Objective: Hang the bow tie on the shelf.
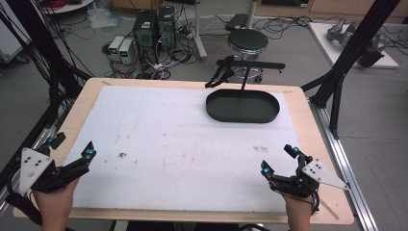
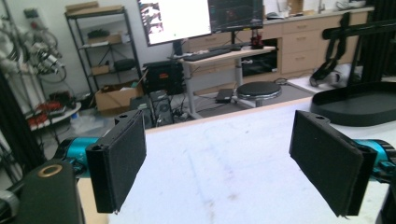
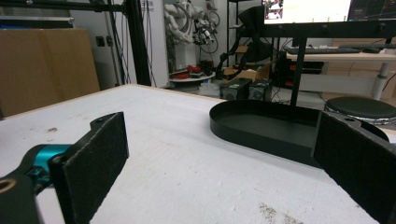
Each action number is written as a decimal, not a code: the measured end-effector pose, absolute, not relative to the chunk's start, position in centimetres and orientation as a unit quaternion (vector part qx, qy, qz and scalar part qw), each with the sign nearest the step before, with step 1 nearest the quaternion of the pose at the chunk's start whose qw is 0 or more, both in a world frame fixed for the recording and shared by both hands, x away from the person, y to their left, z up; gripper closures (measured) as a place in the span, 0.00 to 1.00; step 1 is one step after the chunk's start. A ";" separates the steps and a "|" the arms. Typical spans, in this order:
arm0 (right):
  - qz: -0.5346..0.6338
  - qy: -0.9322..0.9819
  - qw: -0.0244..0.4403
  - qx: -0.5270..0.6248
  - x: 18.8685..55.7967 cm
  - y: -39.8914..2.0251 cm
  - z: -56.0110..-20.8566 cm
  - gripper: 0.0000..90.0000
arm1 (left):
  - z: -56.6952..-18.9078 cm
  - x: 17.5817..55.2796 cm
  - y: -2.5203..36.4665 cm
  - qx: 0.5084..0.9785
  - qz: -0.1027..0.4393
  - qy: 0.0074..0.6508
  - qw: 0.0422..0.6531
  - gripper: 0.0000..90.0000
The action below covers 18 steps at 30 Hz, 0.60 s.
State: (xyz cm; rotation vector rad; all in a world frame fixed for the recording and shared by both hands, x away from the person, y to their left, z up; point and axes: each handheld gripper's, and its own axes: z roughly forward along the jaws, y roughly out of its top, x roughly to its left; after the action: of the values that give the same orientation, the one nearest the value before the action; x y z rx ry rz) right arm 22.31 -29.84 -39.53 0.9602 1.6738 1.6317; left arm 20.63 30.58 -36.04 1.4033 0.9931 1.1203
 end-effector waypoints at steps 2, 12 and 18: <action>0.614 0.631 0.302 0.365 22.3 -29.9 -39.6 0.03 | -36.9 20.7 31.4 0.578 0.466 0.421 0.521 0.21; 0.613 0.625 0.309 0.372 22.2 -30.4 -39.8 0.03 | -39.4 20.7 33.8 0.562 0.460 0.429 0.537 0.20; 0.608 0.628 0.311 0.374 22.3 -30.4 -40.0 0.03 | -40.1 20.7 34.5 0.570 0.461 0.436 0.523 0.20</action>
State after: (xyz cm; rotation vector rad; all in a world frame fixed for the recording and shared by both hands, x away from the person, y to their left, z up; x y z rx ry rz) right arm 22.34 -30.42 -40.04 0.9866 1.6567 1.6043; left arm 20.68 34.51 -40.15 1.3641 1.0430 1.1031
